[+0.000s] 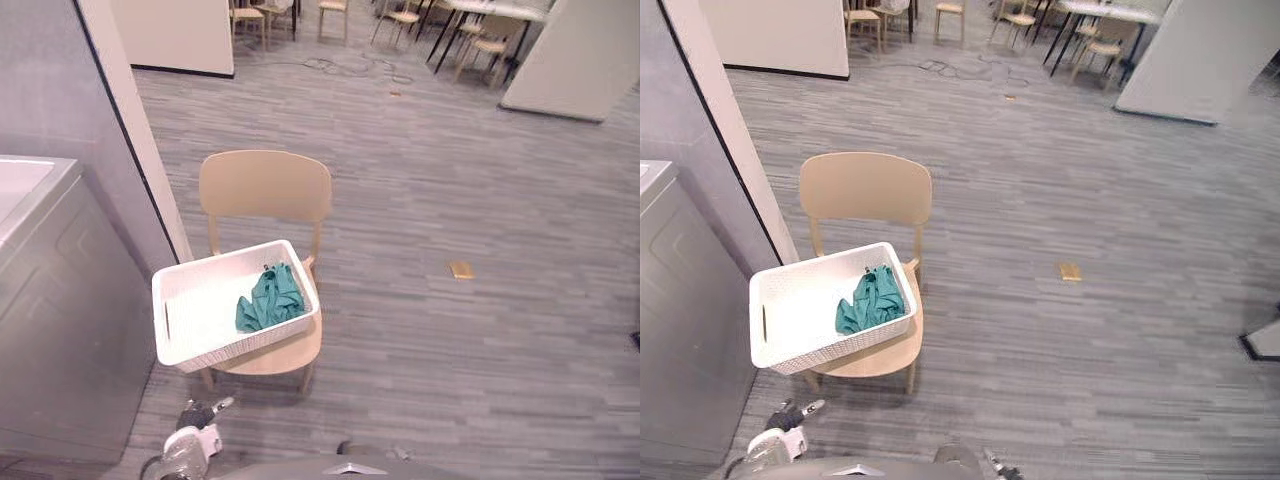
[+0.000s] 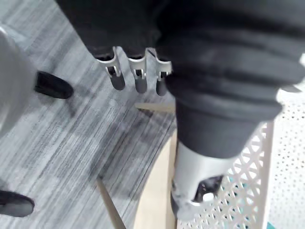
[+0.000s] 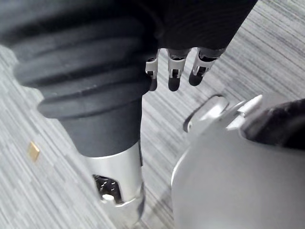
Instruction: Pick up the laundry basket with both hands and put the clothes into the washing machine.
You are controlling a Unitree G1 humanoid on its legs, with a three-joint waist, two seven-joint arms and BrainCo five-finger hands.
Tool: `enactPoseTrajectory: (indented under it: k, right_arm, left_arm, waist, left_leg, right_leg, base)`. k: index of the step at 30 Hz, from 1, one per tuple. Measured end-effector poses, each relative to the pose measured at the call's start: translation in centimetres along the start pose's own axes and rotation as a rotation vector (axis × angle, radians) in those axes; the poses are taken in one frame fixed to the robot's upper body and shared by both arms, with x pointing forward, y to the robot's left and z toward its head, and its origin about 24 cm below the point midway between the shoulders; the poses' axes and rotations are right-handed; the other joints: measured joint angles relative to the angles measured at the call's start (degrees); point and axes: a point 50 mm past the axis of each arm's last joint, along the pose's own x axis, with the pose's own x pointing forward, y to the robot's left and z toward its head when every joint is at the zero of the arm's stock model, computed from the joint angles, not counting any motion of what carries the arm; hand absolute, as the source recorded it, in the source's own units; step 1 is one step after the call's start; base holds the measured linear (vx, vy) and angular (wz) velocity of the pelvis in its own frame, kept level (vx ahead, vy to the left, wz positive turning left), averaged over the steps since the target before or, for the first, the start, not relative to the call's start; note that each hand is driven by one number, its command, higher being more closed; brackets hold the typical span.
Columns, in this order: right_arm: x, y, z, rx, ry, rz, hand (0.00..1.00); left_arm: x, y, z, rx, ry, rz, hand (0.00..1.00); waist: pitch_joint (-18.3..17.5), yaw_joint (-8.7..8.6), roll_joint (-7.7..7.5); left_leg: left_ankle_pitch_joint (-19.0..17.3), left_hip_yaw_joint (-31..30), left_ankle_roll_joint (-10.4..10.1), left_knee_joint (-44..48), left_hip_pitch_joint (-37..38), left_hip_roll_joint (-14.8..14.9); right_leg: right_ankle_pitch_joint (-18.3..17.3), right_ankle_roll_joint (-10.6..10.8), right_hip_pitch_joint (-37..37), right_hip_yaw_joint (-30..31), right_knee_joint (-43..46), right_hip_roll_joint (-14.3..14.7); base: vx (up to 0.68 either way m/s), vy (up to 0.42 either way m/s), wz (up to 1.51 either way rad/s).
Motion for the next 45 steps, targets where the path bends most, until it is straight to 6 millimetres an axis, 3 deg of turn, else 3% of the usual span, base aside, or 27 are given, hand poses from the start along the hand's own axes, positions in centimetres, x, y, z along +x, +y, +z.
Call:
enactPoseTrajectory:
  k: [1,2,4,6,8,9,10,11,12,16,20,22,23,28,30,35,39,42,45]
  right_arm:
    - [0.1,-0.6,0.5,0.001,-0.011,-0.015,0.00]
    - [0.1,-0.8,0.9,-0.002,-0.020,-0.017,0.00]
    - [0.2,0.1,2.0,-0.028,-0.060,0.020,0.00]
    - [-0.5,4.0,5.8,-0.076,-0.245,0.166,0.00]
    - [-3.4,8.8,11.3,-0.147,-0.546,0.348,0.00]
    - [-4.3,9.9,12.5,-0.159,-0.616,0.391,0.00]
    - [-6.6,12.5,14.6,-0.180,-0.758,0.487,0.00]
    - [-7.0,12.9,15.0,-0.184,-0.784,0.503,0.00]
    - [-8.6,14.6,16.3,-0.199,-0.878,0.566,0.00]
    - [-12.2,19.8,18.0,-0.409,-1.062,0.723,0.00]
    - [-17.1,26.4,18.8,-0.751,-1.264,0.944,0.00]
    - [-19.2,29.2,18.6,-0.918,-1.347,1.030,0.00]
    - [-20.7,31.4,18.1,-1.089,-1.417,1.070,0.00]
    - [-21.4,34.2,16.0,-1.513,-1.465,1.104,0.00]
    - [-20.8,34.4,14.9,-1.833,-1.502,1.066,0.00]
    - [-19.5,33.9,16.2,-2.174,-1.488,0.933,0.00]
    - [-19.6,34.1,19.2,-2.244,-1.516,0.757,0.00]
    - [-19.8,34.0,21.8,-2.236,-1.544,0.618,0.00]
    - [-20.5,34.0,23.8,-2.148,-1.588,0.542,0.00]
  left_arm:
    - [-0.2,0.0,-0.9,-0.045,0.028,0.011,0.00]
    - [-0.4,0.4,-1.6,-0.073,0.044,0.027,0.00]
    - [-0.7,1.5,-2.7,-0.110,0.076,0.060,0.00]
    - [-0.9,2.4,-3.0,-0.139,0.082,0.092,0.00]
    - [-0.9,2.6,-3.0,-0.129,0.078,0.095,0.00]
    - [-0.9,2.6,-2.9,-0.124,0.076,0.095,0.00]
    - [-0.9,2.6,-2.7,-0.091,0.065,0.088,0.00]
    - [-0.9,2.5,-2.6,-0.082,0.062,0.083,0.00]
    - [-0.8,2.3,-2.2,-0.038,0.046,0.067,0.00]
    - [-0.4,1.7,-0.7,0.151,-0.002,0.005,0.00]
    - [-0.3,-0.1,0.6,0.275,-0.063,-0.072,0.00]
    - [-0.2,-0.9,1.5,0.297,-0.099,-0.098,0.00]
    - [-0.1,-1.6,2.3,0.303,-0.135,-0.118,0.00]
    - [-0.1,-2.4,3.9,0.290,-0.197,-0.138,0.00]
    - [-0.1,-2.4,4.4,0.284,-0.216,-0.138,0.00]
    - [0.1,-2.1,6.1,0.277,-0.267,-0.121,0.00]
    - [0.3,-0.8,6.1,0.263,-0.246,-0.074,0.00]
    - [0.3,-0.6,6.0,0.254,-0.244,-0.056,0.00]
    - [0.3,-0.7,6.1,0.244,-0.250,-0.058,0.00]
  waist:
    - [-0.4,-0.11,2.22]
    - [-0.7,-0.19,3.19]
    - [-0.9,-0.35,3.40]
    - [-0.6,-0.28,2.93]
    - [-0.9,-0.10,2.46]
    - [-1.1,0.10,2.25]
    - [-2.3,0.40,1.99]
    - [-2.4,0.45,1.92]
    - [-2.4,0.61,1.24]
    - [-2.2,1.08,0.06]
    - [0.5,2.14,1.56]
    - [2.6,3.07,1.92]
    - [4.5,4.29,1.95]
    - [7.8,6.76,1.74]
    - [8.6,7.42,1.65]
    - [12.3,8.64,1.54]
    - [15.3,8.90,1.48]
    - [16.5,10.08,1.56]
    - [16.5,10.54,1.54]
  left_leg:
    - [0.8,-0.4,-1.0,-1.5,0.1,2.1]
    - [1.4,-0.9,-1.5,-2.4,0.2,3.2]
    - [2.8,-1.0,-1.6,-3.7,0.8,4.5]
    - [3.4,-1.0,-2.1,-4.0,0.3,5.2]
    - [3.6,-1.1,-2.4,-4.2,-0.2,4.5]
    - [3.7,-1.1,-2.3,-4.5,-0.3,4.2]
    - [3.8,-1.4,-2.1,-4.7,-1.6,3.5]
    - [3.9,-1.5,-2.0,-4.7,-1.9,3.3]
    - [4.0,-1.8,-1.8,-4.8,-2.9,2.6]
    - [4.7,-3.3,-1.0,-4.7,-5.5,0.3]
    - [5.5,-4.9,-0.4,-4.6,-7.9,-1.0]
    - [6.2,-6.1,-0.5,-4.5,-9.6,-1.0]
    - [7.0,-6.8,-0.5,-4.5,-11.3,-1.0]
    - [7.7,-7.9,-0.5,-4.5,-13.5,-1.1]
    - [8.1,-8.5,-0.4,-4.2,-15.2,-1.2]
    - [8.4,-9.5,-0.4,-3.4,-17.3,-1.1]
    - [8.6,-10.7,-0.5,-2.7,-18.6,-1.1]
    - [8.9,-11.4,-0.5,-2.5,-19.9,-1.2]
    - [9.4,-12.4,-0.6,-2.5,-21.5,-1.3]
  right_leg:
    - [0.2,-1.0,1.0,-1.3,-1.5,2.1]
    - [0.2,-1.6,1.7,-2.0,-2.5,3.2]
    - [0.4,-2.3,2.8,-3.7,-3.9,4.6]
    - [0.6,-2.8,3.2,-4.8,-4.9,5.2]
    - [1.3,-2.4,3.4,-4.8,-6.3,4.9]
    - [1.7,-2.2,3.5,-4.9,-7.0,4.8]
    - [3.0,-1.9,3.5,-5.3,-9.4,4.4]
    - [3.4,-1.8,3.6,-5.4,-10.0,4.3]
    - [4.7,-1.5,4.0,-6.1,-11.9,3.9]
    - [7.7,-0.6,4.3,-7.2,-15.8,2.1]
    - [8.6,-0.3,3.0,-8.3,-16.0,0.9]
    - [9.1,-0.5,1.8,-9.3,-16.0,1.0]
    - [9.5,-0.7,0.6,-9.6,-16.0,1.1]
    - [10.2,-1.0,-1.3,-10.1,-15.7,1.0]
    - [10.3,-1.1,-2.6,-10.6,-15.5,0.9]
    - [10.5,-1.3,-4.1,-11.2,-15.0,1.1]
    - [10.5,-1.4,-4.6,-12.1,-14.7,1.1]
    - [10.5,-1.4,-5.3,-12.7,-14.7,1.1]
    - [10.5,-1.4,-6.5,-13.6,-14.5,1.1]
  base:
    - [0.11,-0.234,0.29]
    - [0.12,-0.243,0.36]
    - [0.11,-0.174,0.32]
    - [0.04,-0.090,0.23]
    - [0.00,-0.013,0.10]
    - [-0.03,0.026,0.09]
    - [-0.02,0.032,0.08]
    - [-0.01,0.039,0.13]
    - [0.01,0.052,0.15]
    - [-0.01,0.061,0.18]
    - [-0.06,0.033,0.18]
    - [-0.10,-0.011,0.20]
    - [-0.09,-0.018,0.20]
    - [-0.07,-0.018,0.09]
    - [-0.05,-0.017,0.09]
    - [-0.06,-0.021,0.07]
    - [-0.05,-0.019,0.11]
    - [-0.03,-0.012,0.10]
    - [-0.01,-0.011,0.13]
